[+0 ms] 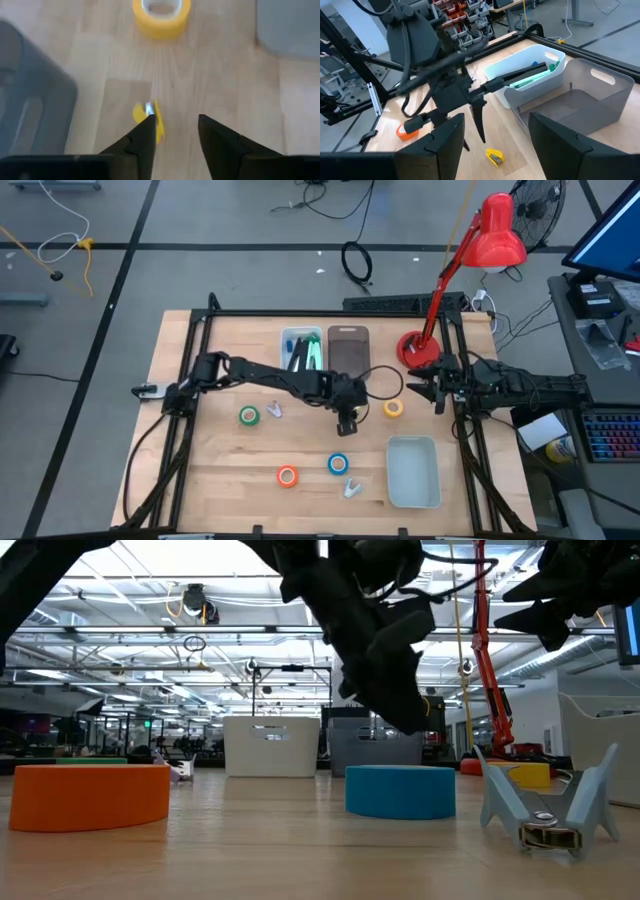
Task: Pick and place Stapler, Stapler remover, tape
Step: Put the yellow stapler into the white bin
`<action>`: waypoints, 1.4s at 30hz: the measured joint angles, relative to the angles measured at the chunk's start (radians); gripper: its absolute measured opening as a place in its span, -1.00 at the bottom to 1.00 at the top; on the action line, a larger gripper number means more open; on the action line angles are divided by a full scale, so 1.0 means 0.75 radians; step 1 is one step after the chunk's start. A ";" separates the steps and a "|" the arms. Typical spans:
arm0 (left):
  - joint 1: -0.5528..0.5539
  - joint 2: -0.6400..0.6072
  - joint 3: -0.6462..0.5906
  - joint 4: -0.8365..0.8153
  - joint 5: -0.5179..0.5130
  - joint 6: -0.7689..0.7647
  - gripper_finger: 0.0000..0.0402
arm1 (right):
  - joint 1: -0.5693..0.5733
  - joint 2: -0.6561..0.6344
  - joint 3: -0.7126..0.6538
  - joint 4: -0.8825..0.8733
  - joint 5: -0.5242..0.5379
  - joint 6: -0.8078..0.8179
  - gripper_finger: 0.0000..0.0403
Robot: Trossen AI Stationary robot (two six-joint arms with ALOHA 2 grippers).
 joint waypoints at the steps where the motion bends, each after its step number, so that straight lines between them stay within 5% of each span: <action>1: 0.000 0.001 0.001 0.012 -0.003 -0.008 -0.18 | 0.000 0.000 -0.001 -0.001 -0.001 0.000 0.05; 12: 0.023 0.025 0.003 0.015 -0.015 -0.125 0.30 | 0.000 0.001 -0.001 -0.001 0.000 -0.021 0.05; 24: 0.011 0.054 0.001 0.016 -0.100 -0.125 0.26 | 0.000 0.000 -0.001 0.000 0.000 -0.023 0.05; 42: 0.010 0.117 0.003 0.055 -0.036 -0.139 0.26 | 0.000 0.000 -0.001 0.005 0.001 -0.023 0.05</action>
